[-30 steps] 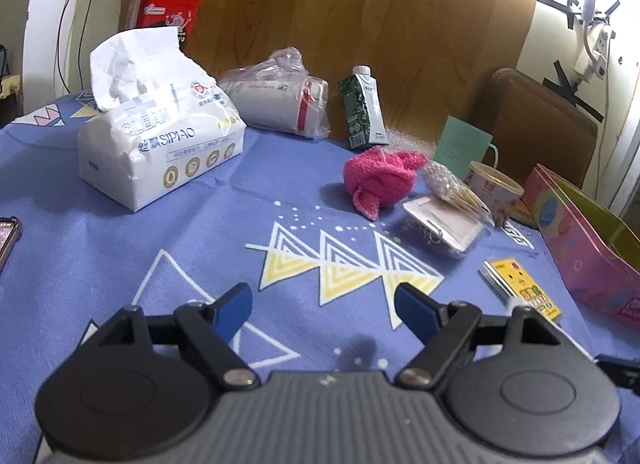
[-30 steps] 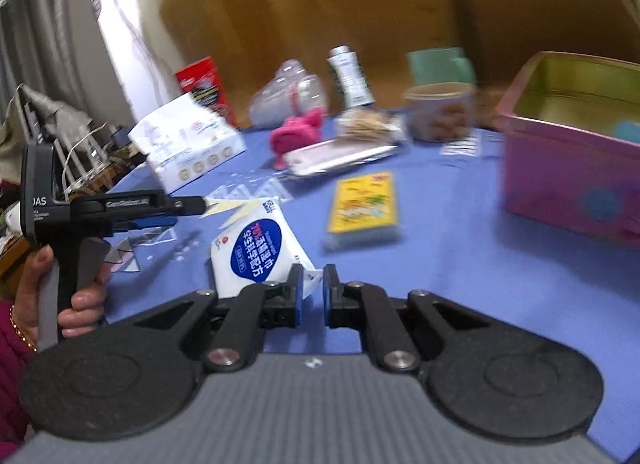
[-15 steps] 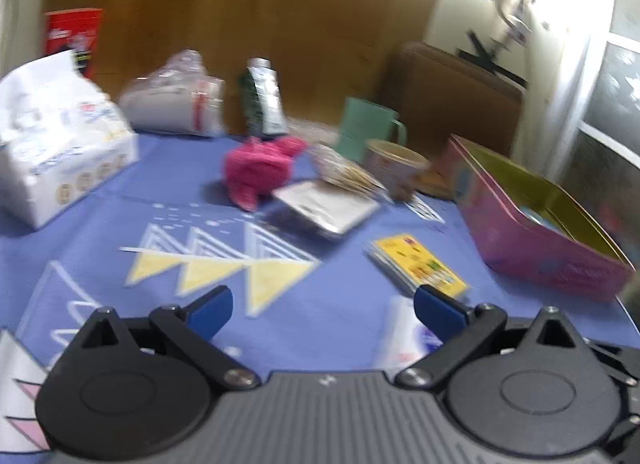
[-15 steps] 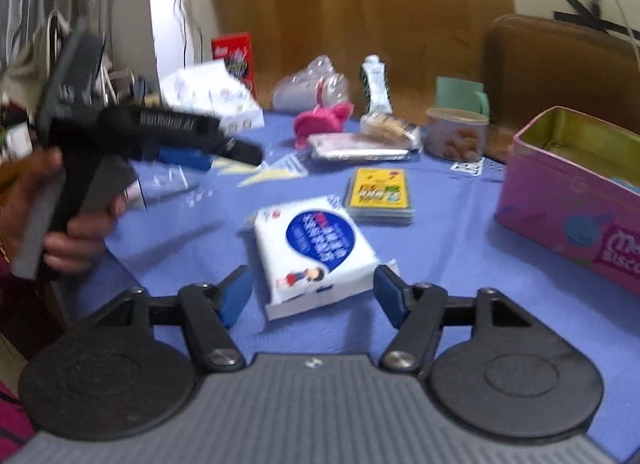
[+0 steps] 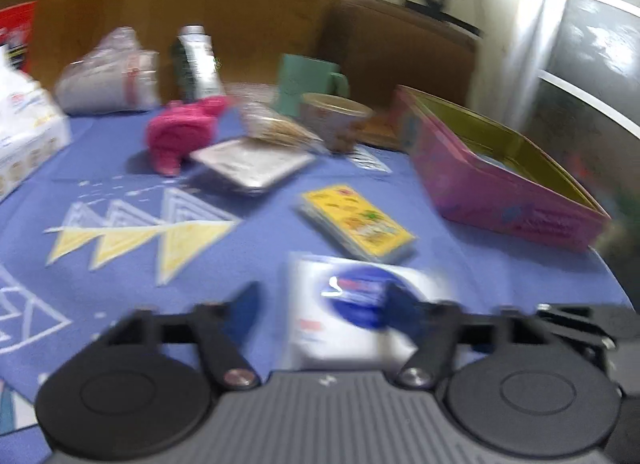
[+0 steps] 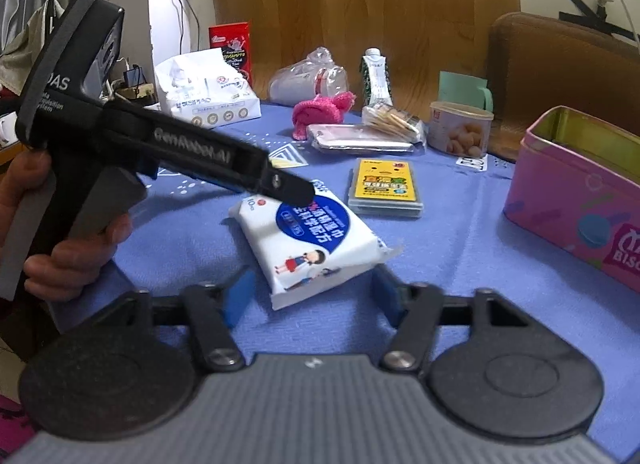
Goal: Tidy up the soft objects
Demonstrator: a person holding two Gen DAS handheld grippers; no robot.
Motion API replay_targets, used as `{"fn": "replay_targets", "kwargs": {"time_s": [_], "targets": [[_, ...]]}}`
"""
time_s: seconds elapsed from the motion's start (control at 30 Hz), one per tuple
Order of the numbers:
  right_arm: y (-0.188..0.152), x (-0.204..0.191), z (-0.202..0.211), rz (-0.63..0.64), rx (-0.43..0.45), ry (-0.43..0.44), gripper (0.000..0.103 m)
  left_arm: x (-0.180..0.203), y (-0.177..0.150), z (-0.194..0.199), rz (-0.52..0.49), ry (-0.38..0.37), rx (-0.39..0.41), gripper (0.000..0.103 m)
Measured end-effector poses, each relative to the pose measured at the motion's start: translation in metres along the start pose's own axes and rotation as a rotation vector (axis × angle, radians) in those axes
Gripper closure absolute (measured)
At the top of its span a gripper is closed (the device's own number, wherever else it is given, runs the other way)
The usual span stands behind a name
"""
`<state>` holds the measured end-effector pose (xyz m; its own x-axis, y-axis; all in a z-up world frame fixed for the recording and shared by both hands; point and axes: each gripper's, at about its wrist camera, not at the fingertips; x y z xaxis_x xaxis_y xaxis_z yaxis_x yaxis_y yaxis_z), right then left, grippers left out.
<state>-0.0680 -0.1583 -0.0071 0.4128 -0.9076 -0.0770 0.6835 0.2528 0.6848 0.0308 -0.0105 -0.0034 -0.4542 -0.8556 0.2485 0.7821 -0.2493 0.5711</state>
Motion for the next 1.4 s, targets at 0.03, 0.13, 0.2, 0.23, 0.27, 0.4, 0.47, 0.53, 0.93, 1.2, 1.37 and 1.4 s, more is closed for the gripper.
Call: {"fn": "replay_targets", "kwargs": {"time_s": [0.03,0.13,0.2,0.23,0.27,0.4,0.47,0.53,0.93,1.2,1.37,1.4], "targets": [[0.001,0.002,0.002,-0.009,0.003,0.008,0.08,0.004,0.003,0.001,0.003,0.002,-0.004,0.049],[0.001,0.008,0.011,-0.037,0.049,-0.017,0.081,0.015,0.015,0.005,-0.013,-0.015,0.015,0.05],[0.002,0.014,0.021,-0.065,0.097,-0.041,0.081,0.023,0.025,0.008,-0.023,-0.039,0.032,0.05],[0.002,0.018,0.027,-0.077,0.121,-0.052,0.081,0.03,0.03,0.01,-0.037,-0.046,0.047,0.05],[0.002,0.022,0.034,-0.087,0.15,-0.07,0.081,0.038,0.036,0.011,-0.056,-0.046,0.061,0.05],[0.003,0.039,0.057,-0.104,0.231,-0.155,0.081,0.08,0.062,0.013,-0.17,-0.029,0.121,0.049],[0.004,0.051,0.065,-0.119,0.258,-0.201,0.08,0.101,0.075,0.006,-0.223,-0.031,0.136,0.049],[0.005,0.067,0.072,-0.15,0.275,-0.25,0.079,0.123,0.089,-0.004,-0.278,-0.025,0.15,0.049],[0.026,0.169,0.057,-0.343,0.229,-0.416,0.078,0.173,0.151,-0.09,-0.326,0.062,0.092,0.032],[0.021,0.173,0.049,-0.361,0.258,-0.466,0.075,0.171,0.138,-0.078,-0.323,0.054,0.117,0.023],[0.007,0.158,0.063,-0.368,0.305,-0.451,0.075,0.158,0.108,-0.046,-0.309,-0.023,0.153,0.021],[0.005,0.153,0.066,-0.371,0.316,-0.445,0.075,0.151,0.1,-0.038,-0.302,-0.032,0.164,0.019]]}}
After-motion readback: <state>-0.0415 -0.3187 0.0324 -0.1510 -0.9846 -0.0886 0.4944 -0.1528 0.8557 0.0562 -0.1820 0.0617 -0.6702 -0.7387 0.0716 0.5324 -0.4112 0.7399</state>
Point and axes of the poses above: each gripper's, at about its wrist camera, not at the fingertips, and z roughly against the way its jaws point, x to its right, y to its top, and after that the axes turned 15 degrees about -x, right-handed
